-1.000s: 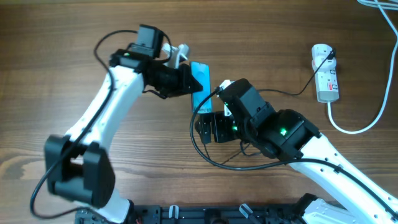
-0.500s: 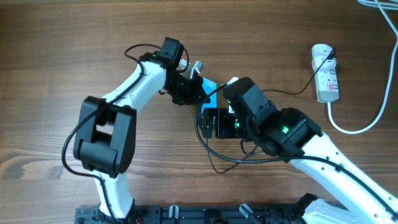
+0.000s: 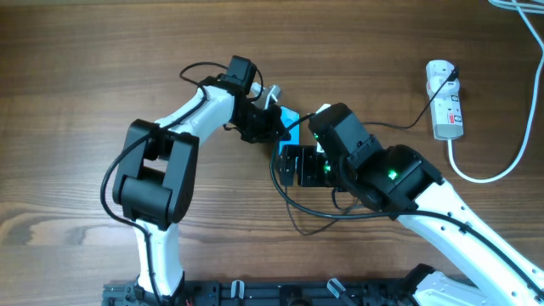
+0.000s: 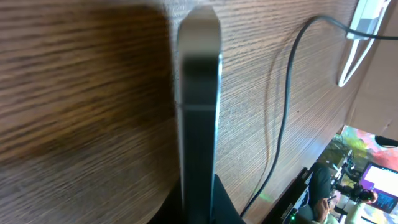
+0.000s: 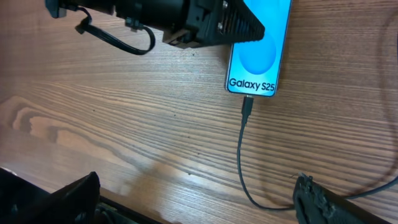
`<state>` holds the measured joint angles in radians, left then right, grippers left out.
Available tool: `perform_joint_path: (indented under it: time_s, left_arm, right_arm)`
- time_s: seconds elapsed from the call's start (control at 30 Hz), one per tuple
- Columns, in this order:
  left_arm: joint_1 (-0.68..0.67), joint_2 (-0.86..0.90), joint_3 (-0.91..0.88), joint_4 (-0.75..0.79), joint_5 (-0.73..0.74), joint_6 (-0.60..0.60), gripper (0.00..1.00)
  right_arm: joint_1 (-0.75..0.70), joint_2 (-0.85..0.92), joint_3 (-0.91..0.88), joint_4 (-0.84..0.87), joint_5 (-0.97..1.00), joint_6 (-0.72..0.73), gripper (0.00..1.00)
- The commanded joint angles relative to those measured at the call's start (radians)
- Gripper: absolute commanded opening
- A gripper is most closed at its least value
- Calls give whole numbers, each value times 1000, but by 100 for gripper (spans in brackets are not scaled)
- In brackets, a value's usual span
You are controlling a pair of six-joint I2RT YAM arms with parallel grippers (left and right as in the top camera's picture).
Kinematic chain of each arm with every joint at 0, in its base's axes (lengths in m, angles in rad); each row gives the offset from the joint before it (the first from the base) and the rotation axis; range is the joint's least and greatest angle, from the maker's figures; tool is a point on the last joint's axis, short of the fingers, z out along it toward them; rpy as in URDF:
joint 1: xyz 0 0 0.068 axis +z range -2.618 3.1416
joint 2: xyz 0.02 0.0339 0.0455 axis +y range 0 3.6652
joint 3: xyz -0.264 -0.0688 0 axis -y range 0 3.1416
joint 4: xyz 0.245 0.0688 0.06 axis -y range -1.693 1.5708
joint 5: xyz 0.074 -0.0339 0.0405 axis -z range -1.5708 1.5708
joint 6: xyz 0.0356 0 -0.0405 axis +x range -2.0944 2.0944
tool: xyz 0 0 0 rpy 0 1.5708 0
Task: Plug charger to phone and switch on socket
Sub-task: 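Lay the phone flat on the table and open both grippers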
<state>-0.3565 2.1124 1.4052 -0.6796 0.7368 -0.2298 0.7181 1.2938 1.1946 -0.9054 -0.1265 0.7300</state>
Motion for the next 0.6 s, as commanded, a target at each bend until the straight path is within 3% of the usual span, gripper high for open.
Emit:
perform_joint_path:
  time_s: [0.0, 0.4, 0.57]
  left_arm:
    - [-8, 19, -1, 8, 20, 16, 5]
    - [-30, 20, -1, -16, -58, 13, 8]
    - [-30, 20, -1, -20, -101, 13, 20]
  right_arm:
    - [-4, -15, 16, -5, 2, 7, 100]
    - [-4, -15, 16, -35, 2, 5, 100]
    - [-4, -15, 16, -48, 2, 5, 100]
